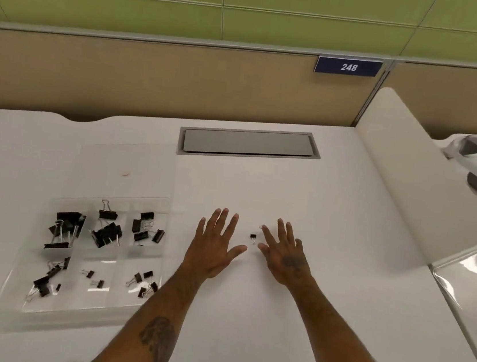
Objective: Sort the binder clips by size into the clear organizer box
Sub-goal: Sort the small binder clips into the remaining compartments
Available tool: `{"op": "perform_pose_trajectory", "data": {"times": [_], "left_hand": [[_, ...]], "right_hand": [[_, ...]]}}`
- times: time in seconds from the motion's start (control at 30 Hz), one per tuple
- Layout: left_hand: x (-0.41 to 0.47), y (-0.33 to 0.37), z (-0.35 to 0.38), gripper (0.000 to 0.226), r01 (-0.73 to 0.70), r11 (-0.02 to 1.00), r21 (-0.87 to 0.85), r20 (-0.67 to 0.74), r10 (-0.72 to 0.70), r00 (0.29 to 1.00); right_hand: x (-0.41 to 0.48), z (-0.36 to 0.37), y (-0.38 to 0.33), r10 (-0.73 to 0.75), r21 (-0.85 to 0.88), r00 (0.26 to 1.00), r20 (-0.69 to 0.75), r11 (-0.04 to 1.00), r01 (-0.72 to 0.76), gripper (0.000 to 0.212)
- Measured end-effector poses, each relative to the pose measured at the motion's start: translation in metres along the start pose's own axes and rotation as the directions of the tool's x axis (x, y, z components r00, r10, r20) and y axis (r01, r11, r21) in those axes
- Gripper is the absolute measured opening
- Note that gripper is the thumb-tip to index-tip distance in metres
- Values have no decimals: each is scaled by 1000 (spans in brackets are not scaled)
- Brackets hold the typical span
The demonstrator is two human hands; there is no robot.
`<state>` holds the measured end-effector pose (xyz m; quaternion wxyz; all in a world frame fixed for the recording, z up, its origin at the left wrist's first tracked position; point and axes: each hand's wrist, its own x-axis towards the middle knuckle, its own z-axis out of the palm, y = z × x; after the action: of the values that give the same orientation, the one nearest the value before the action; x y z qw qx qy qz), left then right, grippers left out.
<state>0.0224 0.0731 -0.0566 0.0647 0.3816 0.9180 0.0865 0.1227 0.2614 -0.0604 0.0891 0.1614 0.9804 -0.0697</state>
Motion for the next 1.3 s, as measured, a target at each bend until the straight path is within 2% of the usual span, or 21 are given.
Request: {"op": "perform_pose_trajectory", "data": {"times": [0.13,0.23,0.4,0.53,0.63,0.73,0.83,0.97,1.17,1.3], "left_hand": [[18,20,14,73,-30,1000,5,110,29,993],[26,33,20,70,-5,999,-44,150,12,989],[33,46,23,61,24,1000,-6,139,-23,990],[41,50,19,54,30,999,22,133,-33,991],[42,53,18,45,28,1000,14,135,-30,990],[39,54,17,31,45,999,-28,115,-41,993],[34,56,15,21,78,994,-75,109,-69,992],[22,58,14,22,81,989,-122,105,-69,992],[0,33,-12,24,117,944,-307,-34,-134,990],[-27,-18,-44,25,138,906,-401,-169,-221,960]], "right_hand": [[9,0,12,-72,1,997,-24,997,72,52],[16,4,17,-153,-2,987,-55,988,153,48],[22,11,23,-214,-45,974,-75,976,211,46],[24,14,24,-279,-60,941,-193,960,272,38],[26,20,25,-238,-24,944,-230,971,239,22],[21,25,25,-118,101,969,-217,985,142,16],[9,14,21,-22,224,979,-201,972,68,13],[1,-2,12,48,267,978,-201,964,8,18],[2,-23,-28,130,379,971,-200,924,-46,28],[11,-32,-80,59,406,980,-191,914,24,26]]}}
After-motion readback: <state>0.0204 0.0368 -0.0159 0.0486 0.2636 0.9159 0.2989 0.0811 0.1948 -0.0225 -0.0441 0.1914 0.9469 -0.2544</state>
